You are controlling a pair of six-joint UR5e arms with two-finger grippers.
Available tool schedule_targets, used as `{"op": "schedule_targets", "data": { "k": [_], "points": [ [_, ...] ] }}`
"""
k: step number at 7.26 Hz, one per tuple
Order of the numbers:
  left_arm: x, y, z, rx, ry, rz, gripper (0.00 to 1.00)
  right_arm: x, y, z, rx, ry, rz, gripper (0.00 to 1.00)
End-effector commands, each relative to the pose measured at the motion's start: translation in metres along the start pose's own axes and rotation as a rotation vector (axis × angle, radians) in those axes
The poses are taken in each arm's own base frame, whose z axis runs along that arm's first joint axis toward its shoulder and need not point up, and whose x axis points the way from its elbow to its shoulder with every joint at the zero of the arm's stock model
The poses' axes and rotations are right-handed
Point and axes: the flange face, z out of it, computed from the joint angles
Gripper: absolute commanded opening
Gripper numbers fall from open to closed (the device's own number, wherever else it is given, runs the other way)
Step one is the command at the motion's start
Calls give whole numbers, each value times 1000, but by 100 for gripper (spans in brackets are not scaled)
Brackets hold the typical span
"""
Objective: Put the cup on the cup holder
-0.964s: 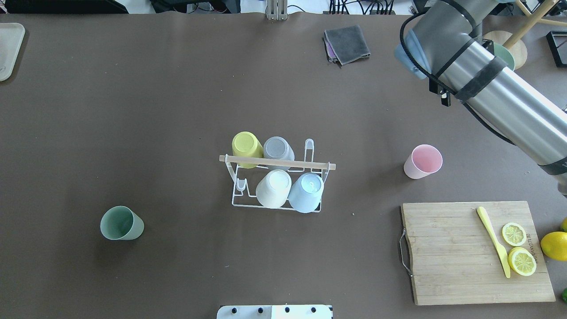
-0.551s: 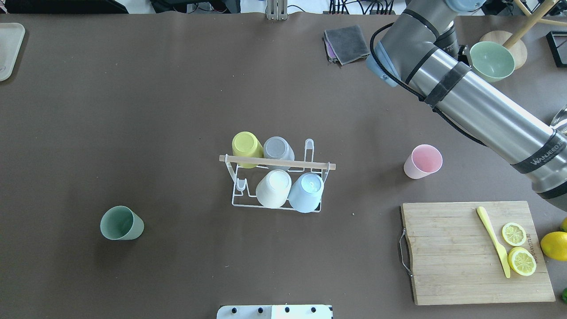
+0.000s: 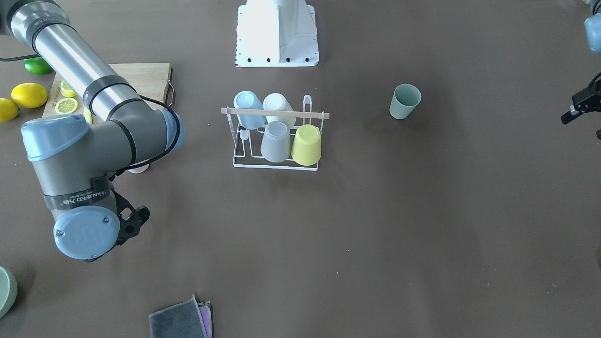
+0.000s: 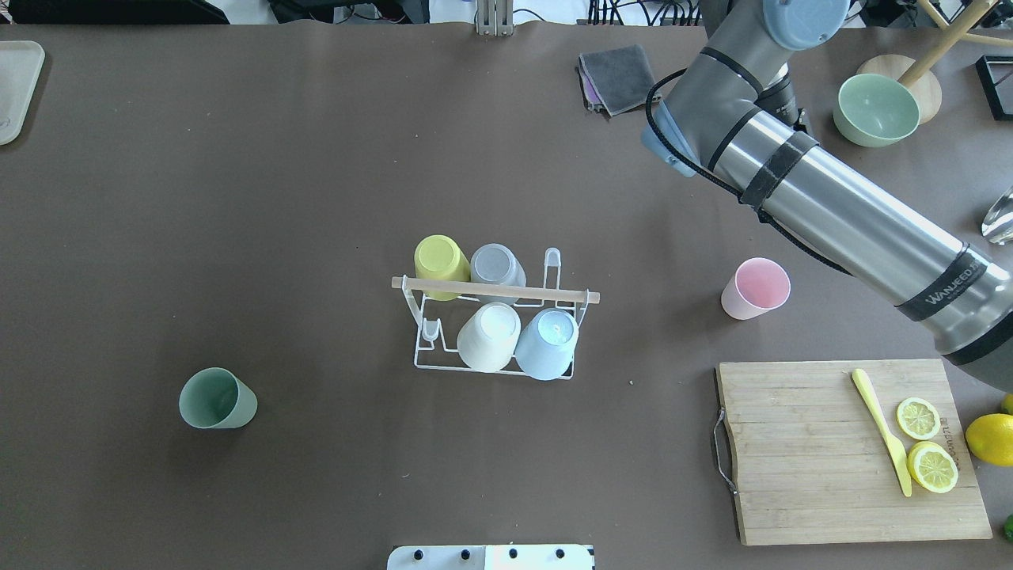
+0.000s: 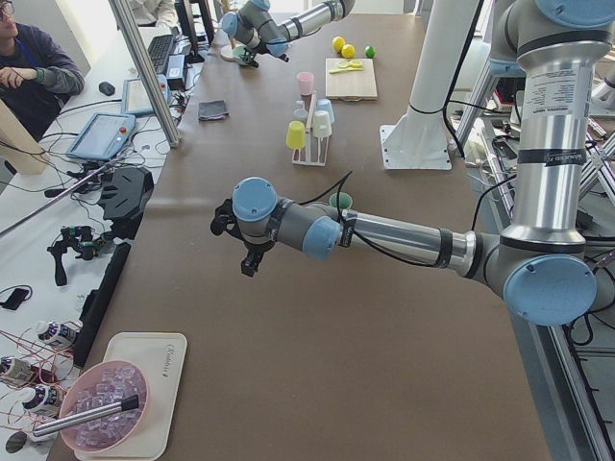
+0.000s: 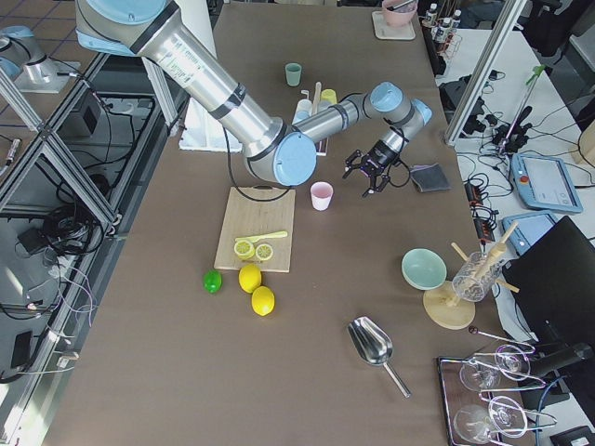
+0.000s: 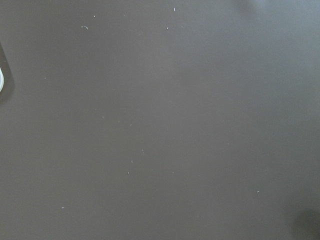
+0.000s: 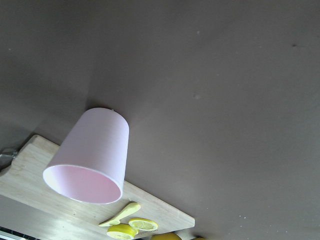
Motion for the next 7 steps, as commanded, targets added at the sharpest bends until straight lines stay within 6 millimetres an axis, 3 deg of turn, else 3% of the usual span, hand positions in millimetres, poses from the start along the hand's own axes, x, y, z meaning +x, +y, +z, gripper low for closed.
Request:
{"op": "schedule_targets", "data": {
  "k": [1,3,4,7],
  "points": [
    [64,-30,43,-90,26,-171,98,-3,-9,12,11,-57,4,98],
    [124,-74,66,-247,-12,-296,98,-18,-27,23,6,-121,72,95],
    [130,-79,82,-328,-41,-370,98,-32,-39,30,-12,-122,114,95],
    [149,-101,140,-488,-81,-472,98,-31,-55,35,-68,-130,136,95]
  ]
}}
